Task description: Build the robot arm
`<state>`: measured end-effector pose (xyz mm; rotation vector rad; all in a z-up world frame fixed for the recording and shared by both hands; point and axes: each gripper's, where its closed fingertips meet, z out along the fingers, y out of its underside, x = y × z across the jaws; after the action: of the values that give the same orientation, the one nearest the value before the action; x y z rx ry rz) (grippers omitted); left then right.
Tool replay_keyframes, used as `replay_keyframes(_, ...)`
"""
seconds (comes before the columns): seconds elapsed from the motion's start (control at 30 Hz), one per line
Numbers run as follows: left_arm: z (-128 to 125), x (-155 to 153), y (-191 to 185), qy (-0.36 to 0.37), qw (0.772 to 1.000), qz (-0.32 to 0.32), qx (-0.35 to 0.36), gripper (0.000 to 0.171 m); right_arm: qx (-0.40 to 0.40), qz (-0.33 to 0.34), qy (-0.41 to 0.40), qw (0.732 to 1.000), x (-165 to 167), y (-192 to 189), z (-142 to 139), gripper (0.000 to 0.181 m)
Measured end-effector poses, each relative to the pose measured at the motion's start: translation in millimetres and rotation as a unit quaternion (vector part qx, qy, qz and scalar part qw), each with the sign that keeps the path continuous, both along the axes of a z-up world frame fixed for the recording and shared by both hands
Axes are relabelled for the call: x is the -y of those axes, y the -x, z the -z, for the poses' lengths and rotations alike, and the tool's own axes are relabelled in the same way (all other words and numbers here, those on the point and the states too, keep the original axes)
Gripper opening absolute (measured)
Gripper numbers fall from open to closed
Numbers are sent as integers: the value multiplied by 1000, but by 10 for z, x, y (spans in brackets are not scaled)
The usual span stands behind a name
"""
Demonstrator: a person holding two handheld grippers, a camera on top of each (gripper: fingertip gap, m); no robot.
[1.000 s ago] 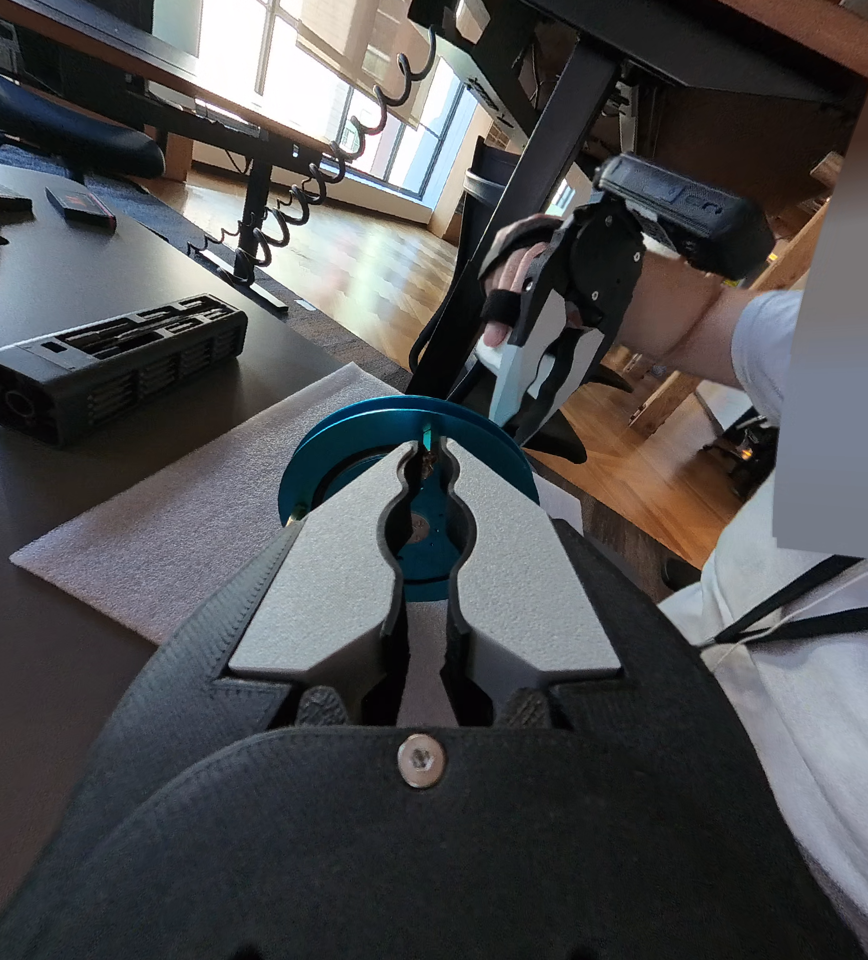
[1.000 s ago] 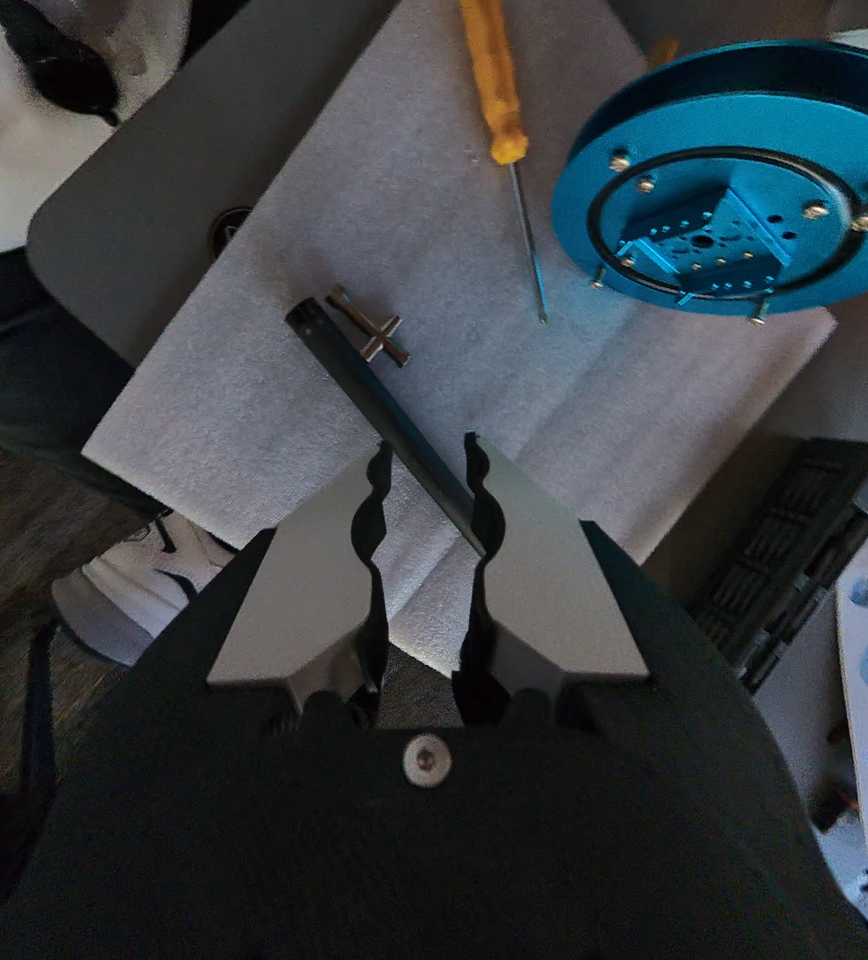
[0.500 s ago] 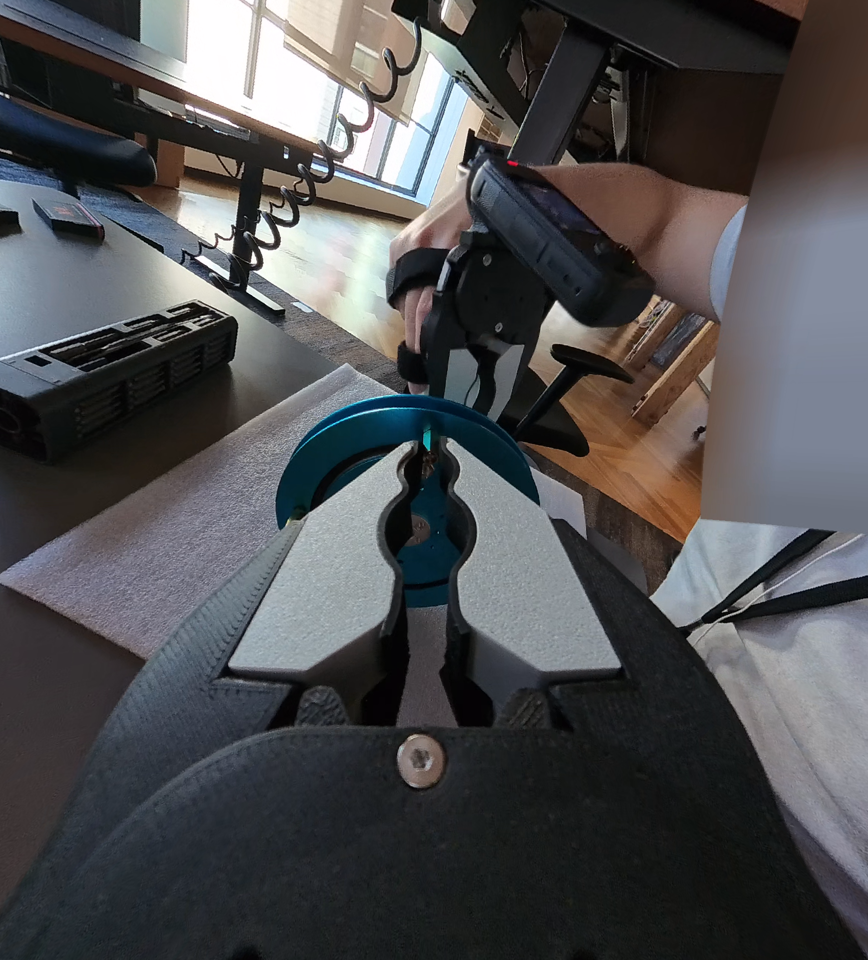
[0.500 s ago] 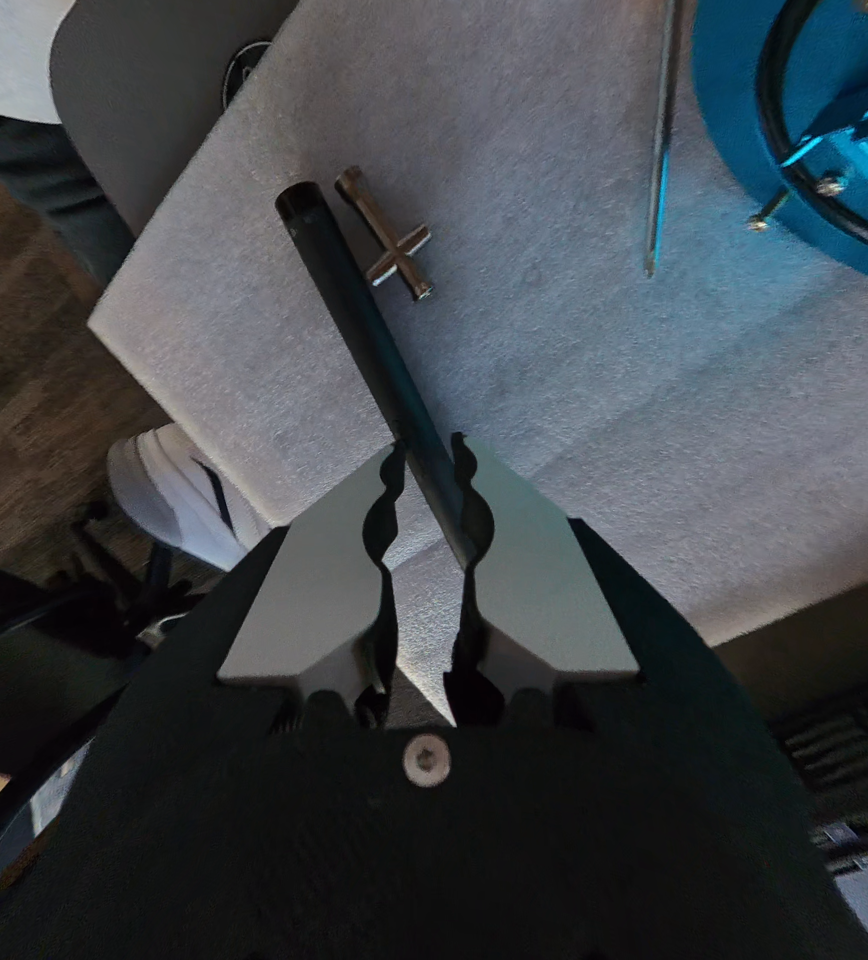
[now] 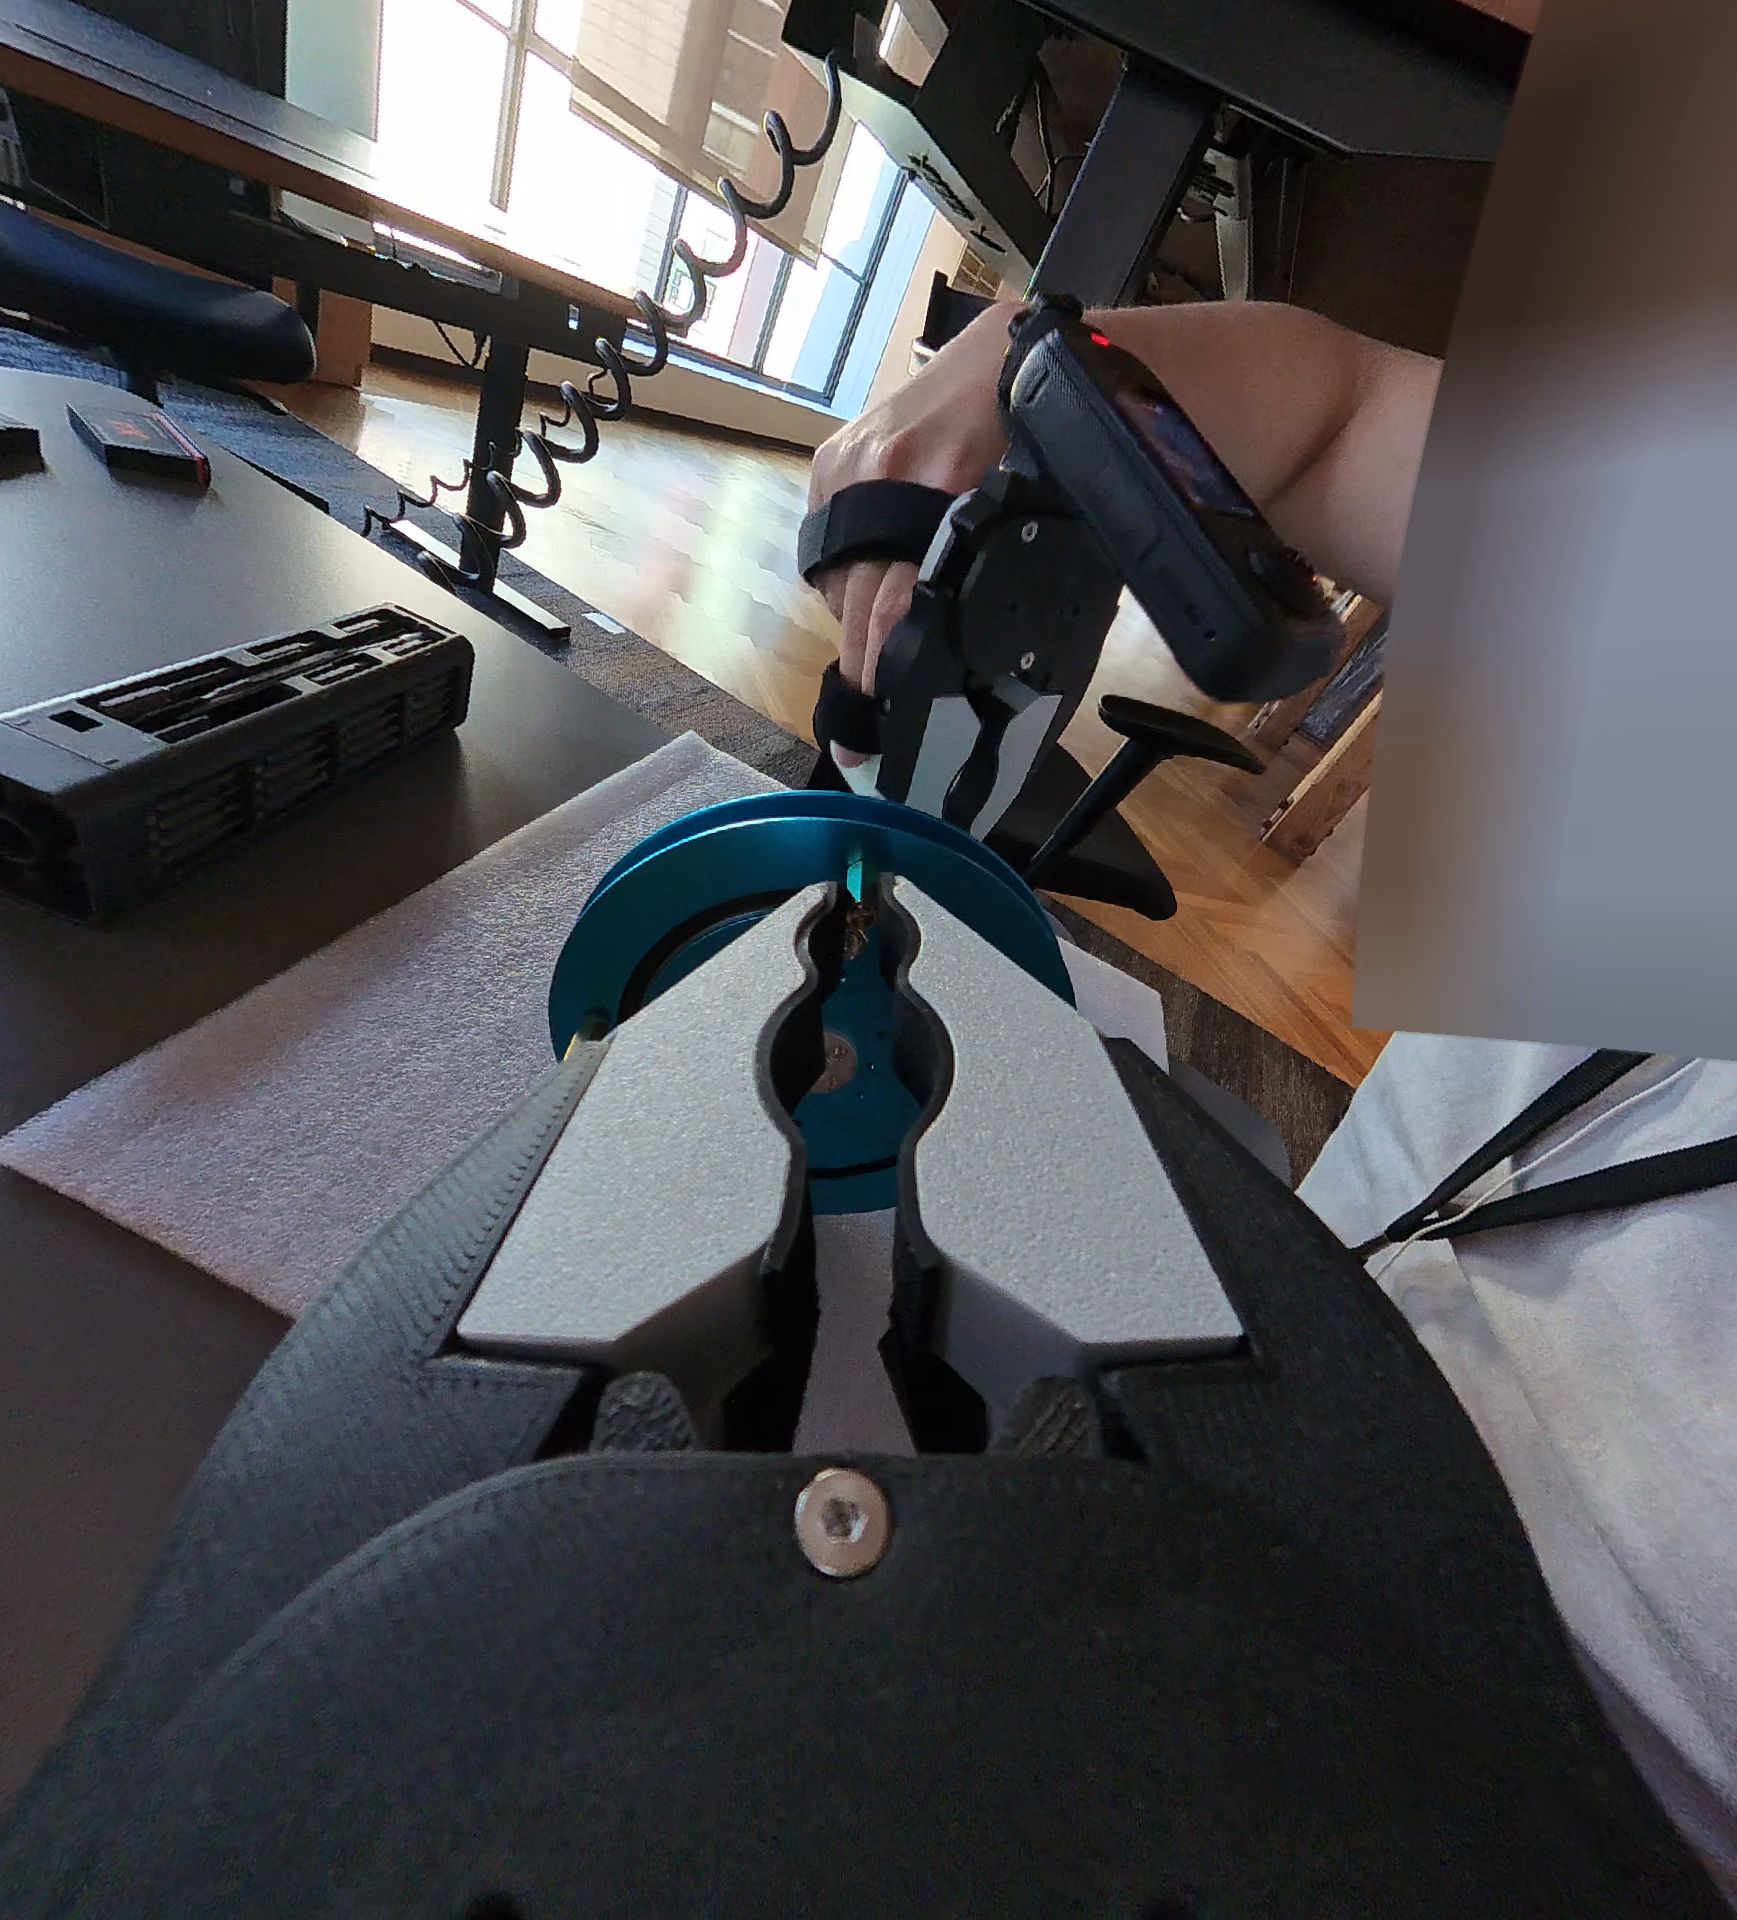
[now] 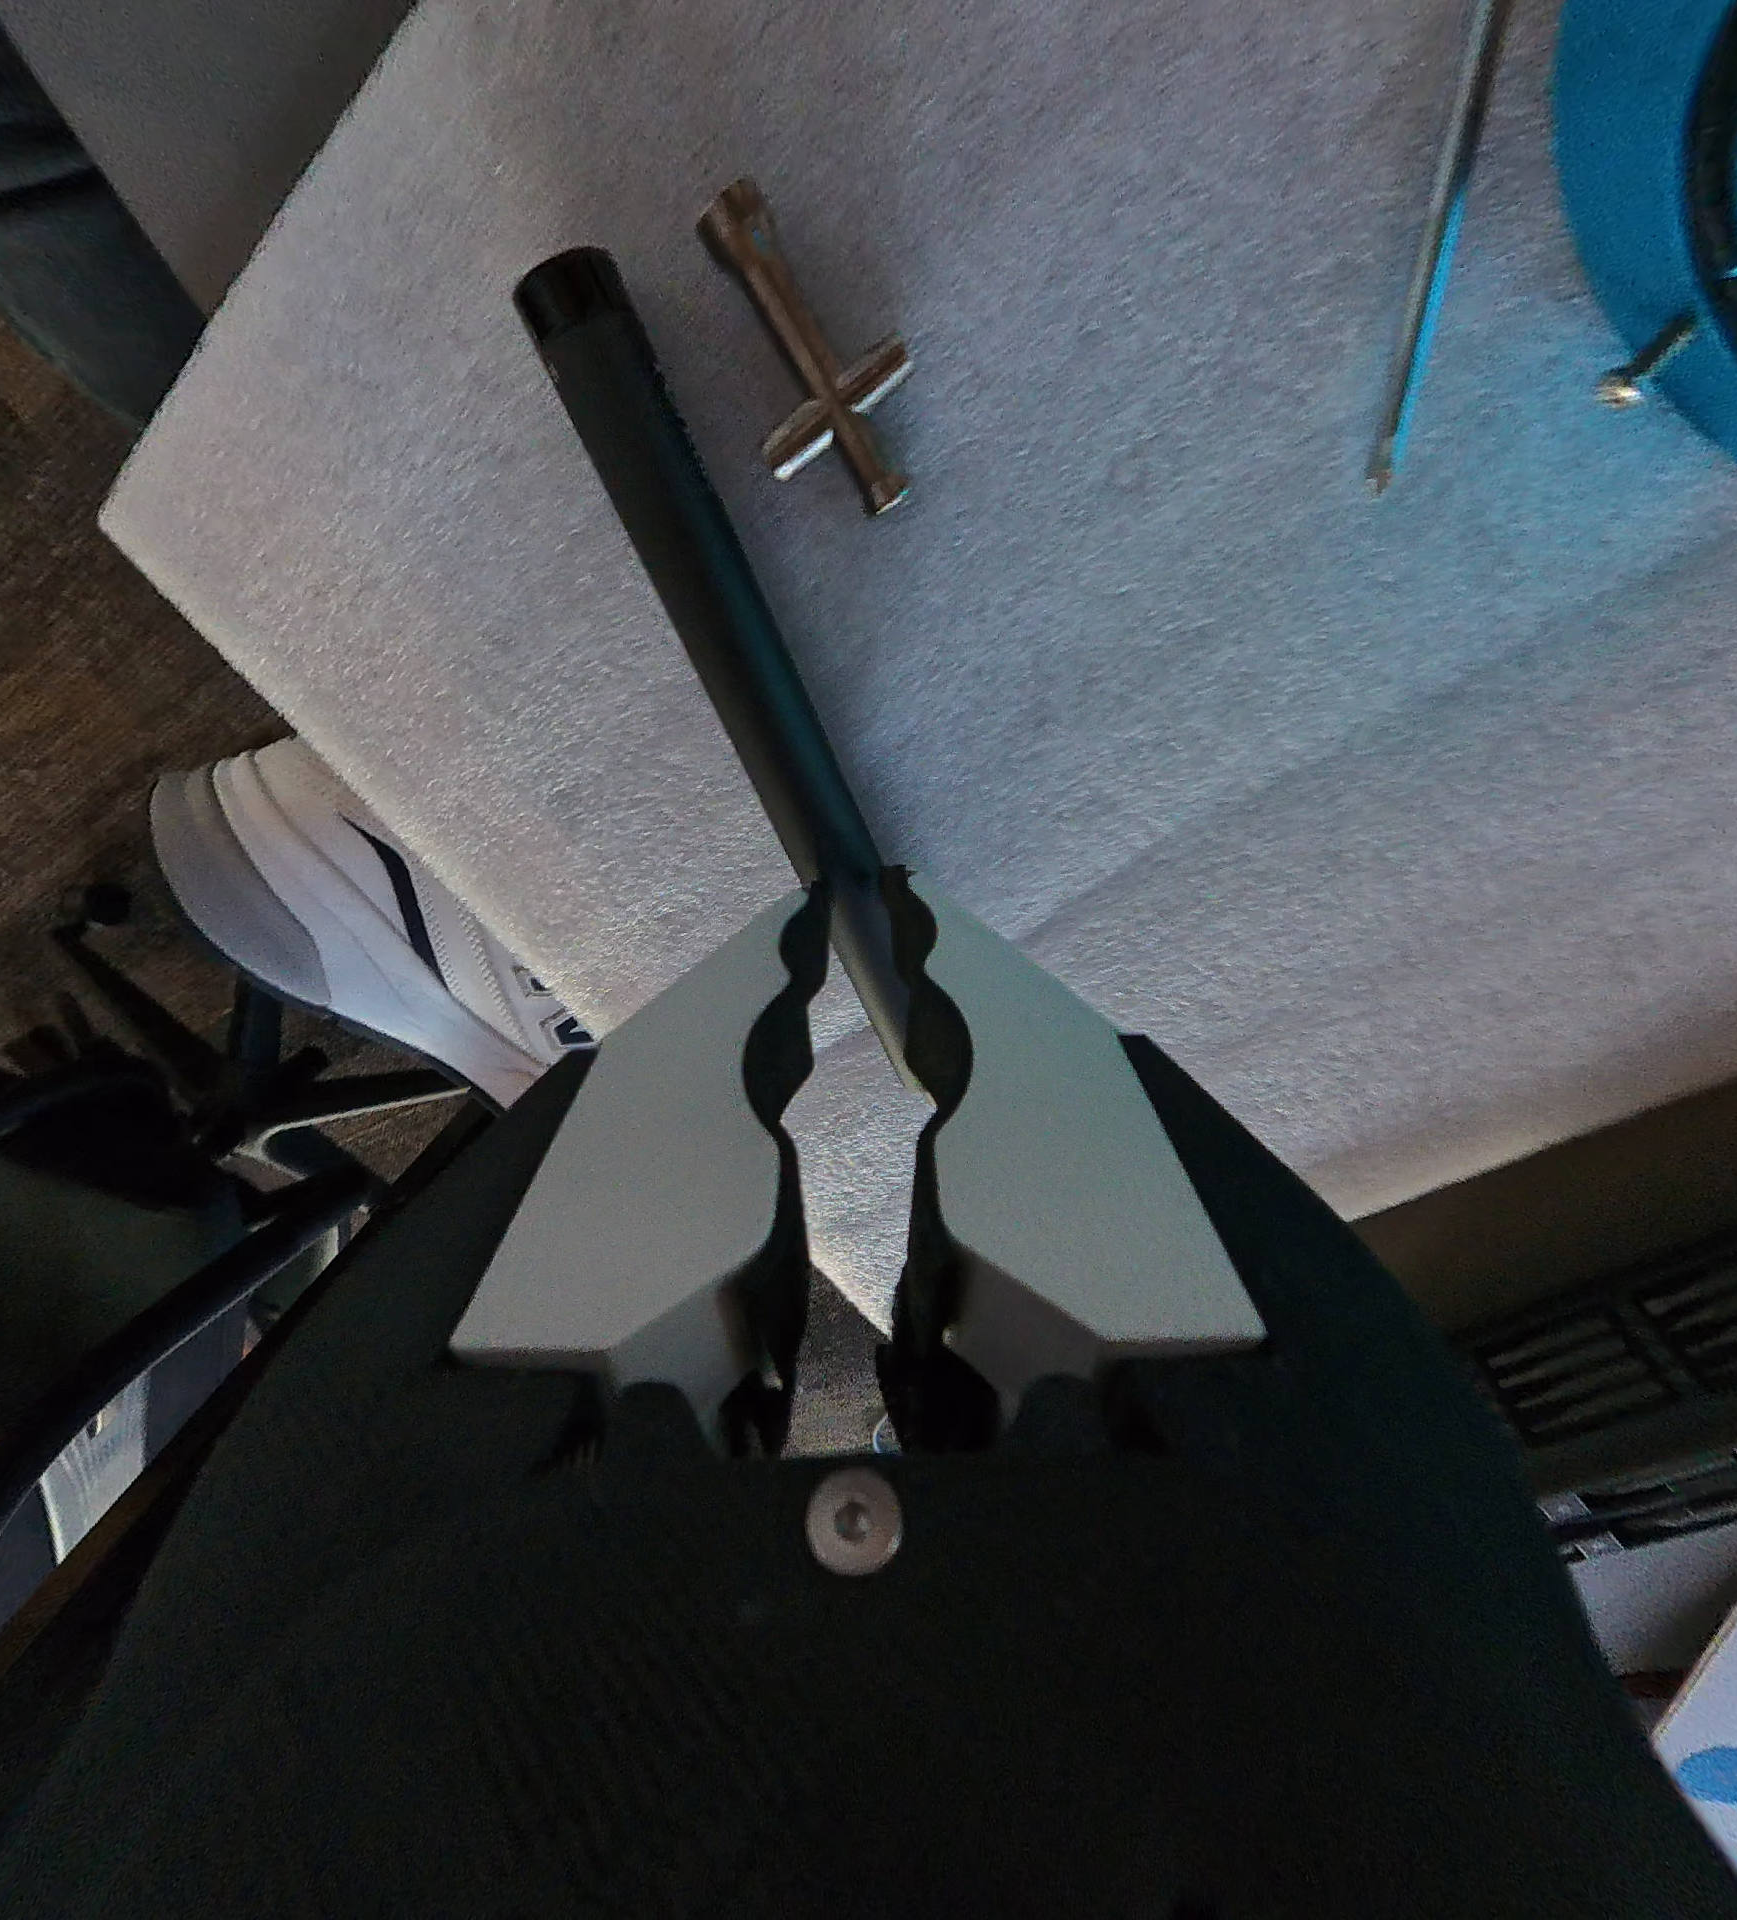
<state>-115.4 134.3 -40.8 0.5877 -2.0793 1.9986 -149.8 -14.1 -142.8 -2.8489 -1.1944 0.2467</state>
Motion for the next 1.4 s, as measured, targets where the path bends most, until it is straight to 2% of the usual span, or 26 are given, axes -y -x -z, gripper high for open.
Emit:
replay_keyframes(0.23,0,-3,-4,1,1000,-1,-1,4,-9,17,13,1000,58,-55,-3,3)
replay_keyframes(0.43,0,-13,-7,2,1000,-4,-1,4,0,20,-1,1000,17,-106,-46,11)
replay_keyframes(0.6,0,-5,-3,2,1000,-3,0,4,-23,15,-16,1000,-114,-105,-64,14)
replay_keyframes(0.83,-1,-8,0,3,1000,-3,0,4,-47,-8,61,997,-56,-69,43,17)
replay_keyframes(1.1,-1,0,4,5,1000,1,-4,4,-48,0,92,995,35,-18,0,3)
replay_keyframes(1.23,-3,8,15,3,1000,3,-2,4,-33,-7,103,994,85,-6,20,15)
replay_keyframes(1.4,-4,-2,22,4,1000,0,0,4,-16,-18,75,997,17,-49,13,20)
